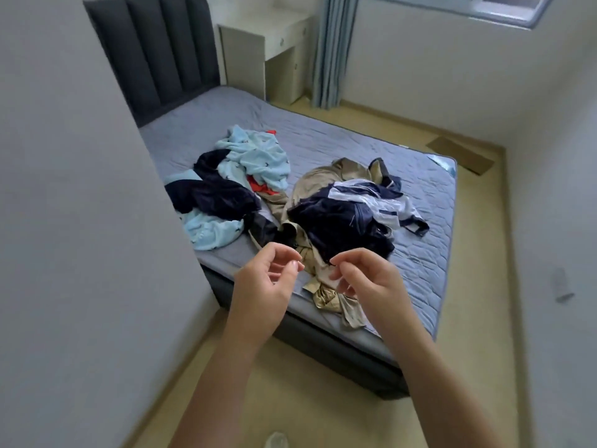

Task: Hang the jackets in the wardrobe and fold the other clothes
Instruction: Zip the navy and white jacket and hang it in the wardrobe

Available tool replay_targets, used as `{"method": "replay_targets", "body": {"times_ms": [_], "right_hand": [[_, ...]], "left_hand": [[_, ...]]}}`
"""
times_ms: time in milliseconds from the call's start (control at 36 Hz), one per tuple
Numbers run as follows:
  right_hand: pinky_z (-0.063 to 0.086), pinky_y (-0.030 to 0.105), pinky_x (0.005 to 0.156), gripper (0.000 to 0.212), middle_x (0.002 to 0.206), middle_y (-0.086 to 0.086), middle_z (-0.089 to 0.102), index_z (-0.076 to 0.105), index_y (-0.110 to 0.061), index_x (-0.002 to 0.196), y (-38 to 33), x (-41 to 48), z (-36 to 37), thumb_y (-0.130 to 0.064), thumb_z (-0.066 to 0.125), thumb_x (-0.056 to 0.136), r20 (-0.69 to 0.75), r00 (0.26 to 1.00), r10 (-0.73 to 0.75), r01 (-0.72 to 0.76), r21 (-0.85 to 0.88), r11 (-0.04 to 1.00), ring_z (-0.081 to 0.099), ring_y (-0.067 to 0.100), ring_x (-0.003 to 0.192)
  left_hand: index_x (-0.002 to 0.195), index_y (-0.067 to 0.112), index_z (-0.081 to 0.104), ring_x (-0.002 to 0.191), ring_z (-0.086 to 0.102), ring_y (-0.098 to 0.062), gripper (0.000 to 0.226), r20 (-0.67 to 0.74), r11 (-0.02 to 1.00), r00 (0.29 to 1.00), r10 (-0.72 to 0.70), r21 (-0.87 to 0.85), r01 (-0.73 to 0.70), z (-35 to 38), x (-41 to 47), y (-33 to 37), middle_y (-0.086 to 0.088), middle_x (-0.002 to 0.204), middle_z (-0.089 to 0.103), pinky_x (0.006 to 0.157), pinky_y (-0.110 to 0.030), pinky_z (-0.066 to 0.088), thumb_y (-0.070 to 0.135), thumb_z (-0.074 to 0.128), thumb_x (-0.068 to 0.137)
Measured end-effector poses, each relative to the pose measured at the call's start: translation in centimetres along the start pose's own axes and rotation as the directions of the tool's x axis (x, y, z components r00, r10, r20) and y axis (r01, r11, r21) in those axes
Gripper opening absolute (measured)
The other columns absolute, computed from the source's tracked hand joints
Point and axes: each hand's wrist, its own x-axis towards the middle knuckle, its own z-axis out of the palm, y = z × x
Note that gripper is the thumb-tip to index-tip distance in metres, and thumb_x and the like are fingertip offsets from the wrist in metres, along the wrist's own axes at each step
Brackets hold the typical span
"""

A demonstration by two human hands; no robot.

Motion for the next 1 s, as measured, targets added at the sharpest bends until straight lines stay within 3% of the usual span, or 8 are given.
{"method": "replay_targets", "body": {"times_ms": [222, 333, 472, 611, 667, 778, 861, 1000], "right_hand": [[0.045, 0.016, 0.054, 0.023, 0.071, 0.001, 0.068, 0.067, -0.013, 0.086, 5.2, 5.8, -5.8, 0.001, 0.051, 0.093, -0.187, 0.971, 0.147, -0.137, 0.063, 0.989, 0.060, 0.011, 0.059], [0.046, 0.017, 0.055, 0.022, 0.075, 0.006, 0.068, 0.066, -0.014, 0.086, 8.0, 10.9, -8.6, 0.000, 0.050, 0.093, -0.213, 0.956, 0.201, -0.187, 0.082, 0.979, 0.059, 0.010, 0.059], [0.046, 0.021, 0.055, 0.023, 0.068, -0.002, 0.067, 0.066, -0.014, 0.082, 13.1, 20.3, -11.8, 0.001, 0.049, 0.090, -0.213, 0.930, 0.298, -0.296, 0.044, 0.954, 0.057, 0.009, 0.057], [0.043, 0.017, 0.053, 0.025, 0.068, -0.004, 0.066, 0.065, -0.017, 0.080, 21.5, 30.7, -13.3, 0.000, 0.047, 0.086, -0.203, 0.883, 0.422, -0.438, -0.037, 0.898, 0.056, 0.008, 0.055], [0.043, 0.017, 0.054, 0.025, 0.070, -0.004, 0.067, 0.066, -0.017, 0.081, 25.7, 34.4, -13.3, -0.001, 0.046, 0.084, -0.187, 0.855, 0.484, -0.504, -0.083, 0.859, 0.057, 0.008, 0.058], [0.044, 0.021, 0.067, 0.024, 0.084, -0.005, 0.069, 0.068, -0.019, 0.084, 34.2, 40.6, -13.5, -0.008, 0.047, 0.082, -0.174, 0.807, 0.564, -0.589, -0.312, 0.746, 0.061, 0.011, 0.082], [0.044, 0.027, 0.082, 0.024, 0.109, -0.002, 0.063, 0.064, -0.019, 0.102, 40.1, 44.5, -13.8, -0.012, 0.048, 0.085, -0.234, 0.779, 0.582, -0.617, -0.451, 0.645, 0.057, 0.017, 0.102], [0.039, 0.032, 0.094, 0.051, 0.138, 0.005, 0.037, 0.039, -0.021, 0.137, 47.4, 50.4, -13.4, -0.019, 0.053, 0.088, -0.343, 0.802, 0.489, -0.597, -0.454, 0.662, 0.046, 0.023, 0.120]], "left_hand": [[0.081, 0.031, 0.063, 0.074, 0.063, -0.005, 0.021, 0.223, 0.999, 0.974, -0.044, 0.008, 0.043, 7.0, 8.5, -2.5, 0.013, 0.078, 0.068, 0.066, -0.012, 0.048, 0.012, 0.058, 0.090], [0.081, 0.032, 0.062, 0.075, 0.063, -0.002, 0.021, 0.285, 0.997, 0.956, -0.075, 0.054, 0.062, 11.2, 13.1, -4.3, 0.014, 0.080, 0.068, 0.064, -0.009, 0.046, 0.013, 0.059, 0.090], [0.079, 0.030, 0.063, 0.072, 0.063, 0.000, 0.022, 0.317, 0.986, 0.937, -0.144, 0.126, 0.109, 17.3, 20.9, -8.2, 0.012, 0.078, 0.068, 0.064, -0.009, 0.047, 0.011, 0.060, 0.089], [0.078, 0.026, 0.063, 0.071, 0.060, -0.001, 0.020, 0.331, 0.971, 0.925, -0.186, 0.208, 0.121, 23.9, 29.8, -15.1, 0.006, 0.076, 0.068, 0.064, -0.010, 0.045, 0.008, 0.060, 0.087], [0.079, 0.027, 0.062, 0.075, 0.061, -0.005, 0.020, 0.358, 0.952, 0.904, -0.234, 0.273, 0.139, 26.4, 32.8, -18.9, 0.006, 0.079, 0.067, 0.066, -0.016, 0.046, 0.009, 0.059, 0.087], [0.098, 0.025, 0.060, 0.097, 0.059, -0.013, 0.016, 0.448, 0.855, 0.822, -0.353, 0.511, 0.089, 30.6, 37.6, -27.4, 0.007, 0.103, 0.062, 0.084, -0.031, 0.049, 0.014, 0.055, 0.087], [0.127, 0.026, 0.047, 0.117, 0.048, -0.015, 0.040, 0.491, 0.760, 0.775, -0.398, 0.650, -0.021, 33.4, 40.7, -33.7, 0.006, 0.127, 0.048, 0.093, -0.035, 0.047, 0.020, 0.054, 0.088], [0.148, 0.037, 0.013, 0.143, 0.014, -0.024, 0.074, 0.559, 0.641, 0.749, -0.355, 0.729, -0.240, 38.8, 44.9, -42.2, -0.002, 0.156, 0.011, 0.106, -0.043, 0.038, 0.027, 0.056, 0.088]]}}
